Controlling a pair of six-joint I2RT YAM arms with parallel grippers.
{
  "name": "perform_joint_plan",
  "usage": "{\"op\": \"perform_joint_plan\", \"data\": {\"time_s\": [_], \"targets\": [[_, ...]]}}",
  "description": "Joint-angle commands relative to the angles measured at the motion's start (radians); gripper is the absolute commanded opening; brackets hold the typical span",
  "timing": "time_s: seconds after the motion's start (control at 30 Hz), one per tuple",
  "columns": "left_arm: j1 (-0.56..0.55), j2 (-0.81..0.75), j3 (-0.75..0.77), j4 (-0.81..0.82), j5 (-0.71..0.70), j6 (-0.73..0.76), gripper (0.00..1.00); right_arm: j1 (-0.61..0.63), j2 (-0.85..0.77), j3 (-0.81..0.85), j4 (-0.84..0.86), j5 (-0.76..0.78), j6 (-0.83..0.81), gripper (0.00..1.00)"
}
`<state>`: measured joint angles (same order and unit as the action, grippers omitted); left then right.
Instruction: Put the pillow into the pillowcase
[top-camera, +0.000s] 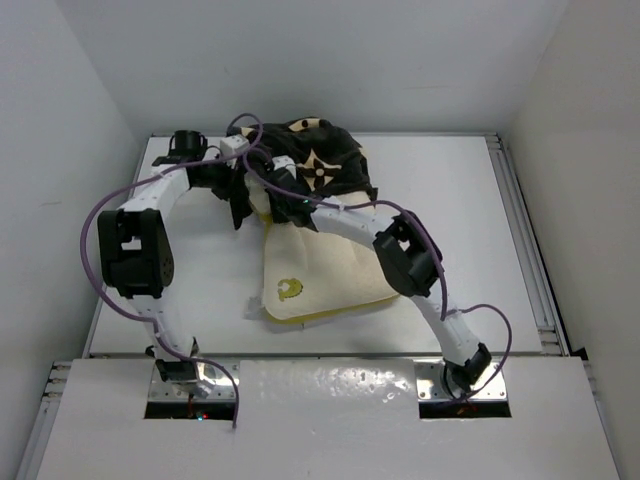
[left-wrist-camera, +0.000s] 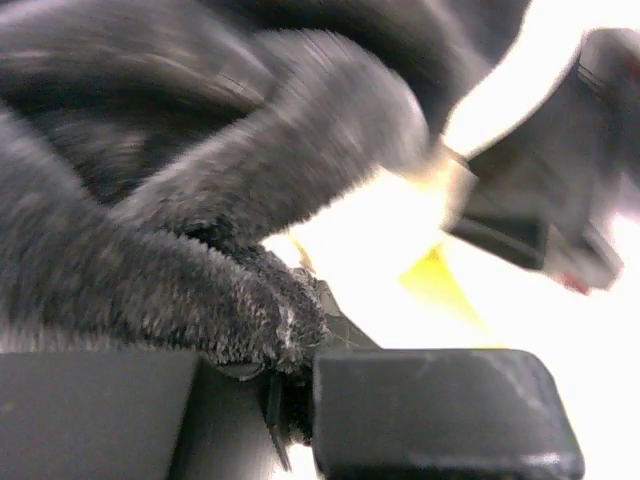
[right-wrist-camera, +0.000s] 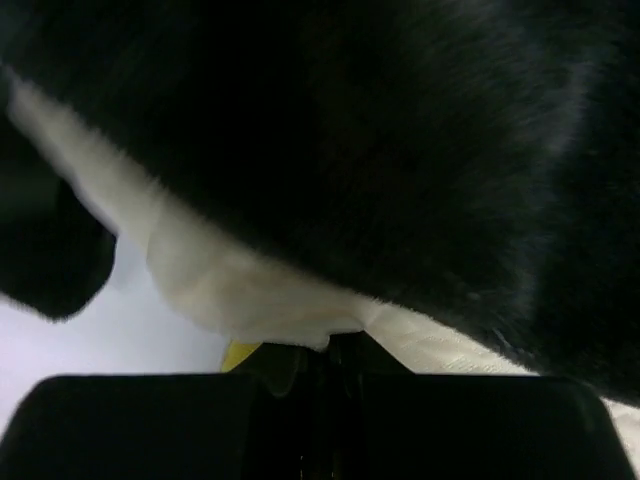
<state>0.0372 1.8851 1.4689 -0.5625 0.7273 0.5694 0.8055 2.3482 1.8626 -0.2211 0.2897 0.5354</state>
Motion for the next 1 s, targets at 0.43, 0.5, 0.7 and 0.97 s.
{"op": "perform_joint_plan", "data": {"time_s": [0.43, 0.5, 0.7, 0.97], "targets": [[-0.149, -0.118, 0.085, -0.504, 0.112, 0.346, 0.00, -0.106, -0.455, -0.479, 0.827, 0.239, 0.497, 0.00], [-0.190, -0.118, 0.096, -0.534, 0.121, 0.359, 0.00, -0.078, -0.431, -0.416, 0.728, 0.287, 0.498, 0.00], [-0.246, -0.097, 0.148, -0.756, 0.332, 0.539, 0.00, -0.042, -0.254, -0.198, 0.435, 0.402, 0.524, 0.00], [-0.038, -0.101, 0.027, -0.757, 0.296, 0.529, 0.00, -0.143, -0.254, -0.071, 0.228, -0.284, 0.037, 0.99]]}}
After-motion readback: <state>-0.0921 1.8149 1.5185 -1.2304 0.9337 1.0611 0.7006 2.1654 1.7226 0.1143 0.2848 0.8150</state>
